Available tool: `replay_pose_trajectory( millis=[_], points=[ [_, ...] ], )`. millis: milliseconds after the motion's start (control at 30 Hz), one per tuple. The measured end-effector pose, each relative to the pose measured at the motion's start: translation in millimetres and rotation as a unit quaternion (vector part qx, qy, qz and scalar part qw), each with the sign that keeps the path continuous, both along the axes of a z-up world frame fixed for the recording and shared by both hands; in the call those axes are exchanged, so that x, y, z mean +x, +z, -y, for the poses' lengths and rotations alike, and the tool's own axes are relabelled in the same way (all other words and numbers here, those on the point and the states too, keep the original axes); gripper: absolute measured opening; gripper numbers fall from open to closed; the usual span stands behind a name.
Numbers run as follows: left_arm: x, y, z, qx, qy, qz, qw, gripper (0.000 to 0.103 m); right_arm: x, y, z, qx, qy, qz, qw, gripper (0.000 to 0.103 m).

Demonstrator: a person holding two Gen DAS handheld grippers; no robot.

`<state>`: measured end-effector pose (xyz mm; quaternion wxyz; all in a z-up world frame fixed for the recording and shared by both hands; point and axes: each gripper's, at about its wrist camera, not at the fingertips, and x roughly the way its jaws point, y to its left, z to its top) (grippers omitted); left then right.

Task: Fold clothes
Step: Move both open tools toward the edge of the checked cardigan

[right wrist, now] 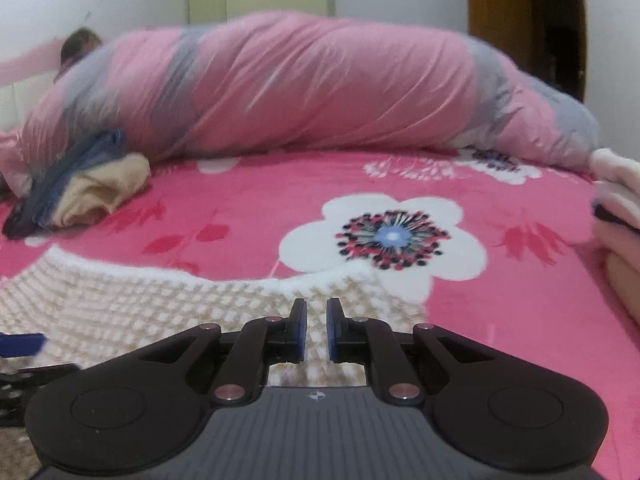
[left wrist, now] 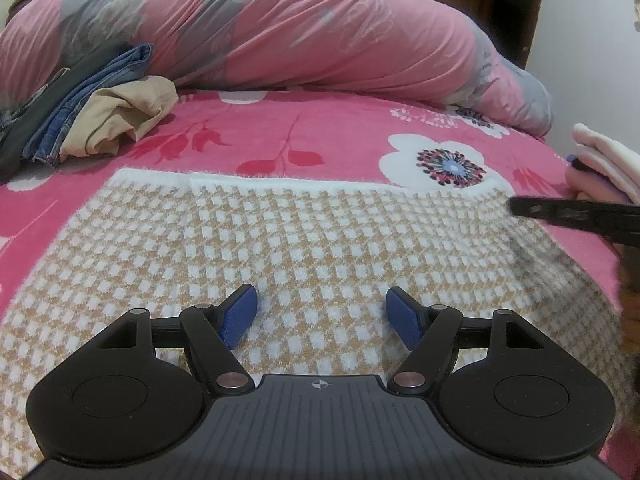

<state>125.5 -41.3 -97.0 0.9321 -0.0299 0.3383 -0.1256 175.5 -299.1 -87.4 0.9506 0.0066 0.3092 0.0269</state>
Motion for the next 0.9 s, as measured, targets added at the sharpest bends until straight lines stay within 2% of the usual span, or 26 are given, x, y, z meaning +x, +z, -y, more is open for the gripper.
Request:
replay_pose_trajectory(
  millis=[67,200,333,467,567,733,900],
  points=[
    [0.0,0.8,-2.8,-0.006,-0.003,-0.001,1.0,0.072,12.9,-11.8,5.9,-0.027,-0.044,-0.021,0.998,0.006],
    [-4.2,7.0,-16.1,-0.025,0.003,0.003,0.9997,0.071,-7.1,6.7,6.6,-0.027,-0.071,0.011,0.997,0.006],
    [-10.3,14.3,-31.3,-0.046,0.014,0.011,0.9988,0.071,-36.3,31.4,-12.3,-0.009,-0.028,0.031,0.999,0.007],
    [-19.3,18.2,-45.5,-0.035,0.031,0.011,0.9989,0.071,-50.5,39.2,-35.9,0.039,0.042,0.014,0.998,0.008],
    [-23.3,15.4,-56.6,-0.031,0.042,0.002,0.9986,0.071,-54.7,34.7,-55.3,0.065,0.079,-0.004,0.995,0.008],
    [-29.5,10.6,-72.4,-0.033,0.053,-0.008,0.998,0.071,-53.8,18.4,-85.8,0.073,0.104,-0.033,0.991,0.008],
    [-33.0,11.9,-75.2,-0.035,0.045,-0.003,0.9984,0.071,-44.5,-5.7,-92.7,0.072,0.089,-0.059,0.992,0.008]
  ],
)
